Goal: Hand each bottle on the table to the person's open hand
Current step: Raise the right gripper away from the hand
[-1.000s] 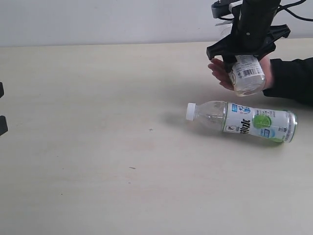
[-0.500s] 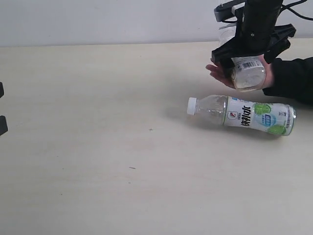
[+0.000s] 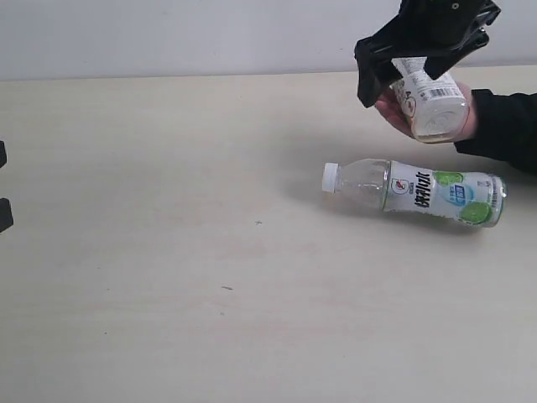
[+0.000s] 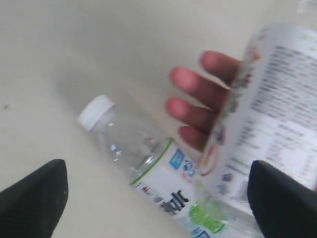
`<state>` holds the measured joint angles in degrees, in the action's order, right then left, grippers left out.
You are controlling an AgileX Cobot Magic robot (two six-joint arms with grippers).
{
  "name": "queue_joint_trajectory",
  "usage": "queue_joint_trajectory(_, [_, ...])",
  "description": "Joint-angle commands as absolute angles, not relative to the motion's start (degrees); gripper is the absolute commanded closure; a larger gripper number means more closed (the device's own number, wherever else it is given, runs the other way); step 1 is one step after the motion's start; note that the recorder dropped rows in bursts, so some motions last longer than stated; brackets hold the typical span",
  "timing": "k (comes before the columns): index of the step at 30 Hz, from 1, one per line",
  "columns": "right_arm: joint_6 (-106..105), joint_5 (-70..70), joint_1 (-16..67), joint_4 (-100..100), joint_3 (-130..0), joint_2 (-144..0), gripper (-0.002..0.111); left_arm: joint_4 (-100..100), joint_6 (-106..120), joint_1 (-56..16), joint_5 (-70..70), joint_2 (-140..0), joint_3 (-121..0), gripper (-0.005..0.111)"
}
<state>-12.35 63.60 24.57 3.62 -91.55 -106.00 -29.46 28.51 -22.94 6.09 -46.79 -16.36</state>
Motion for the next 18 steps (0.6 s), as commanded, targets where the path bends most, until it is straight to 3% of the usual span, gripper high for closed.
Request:
queue_joint_trajectory(1, [-22.0,70.0,24.6,11.6,-91.7,-104.2,0.016,-29.2,28.3,-22.8,6.3,-46.7,-16.0,0.107])
queue_joint_trajectory(18, [-34.3,70.0,30.0,14.4,-85.2,-99.5,0.016,-29.2,28.3,-22.8,6.3,-46.7,-16.0,0.107])
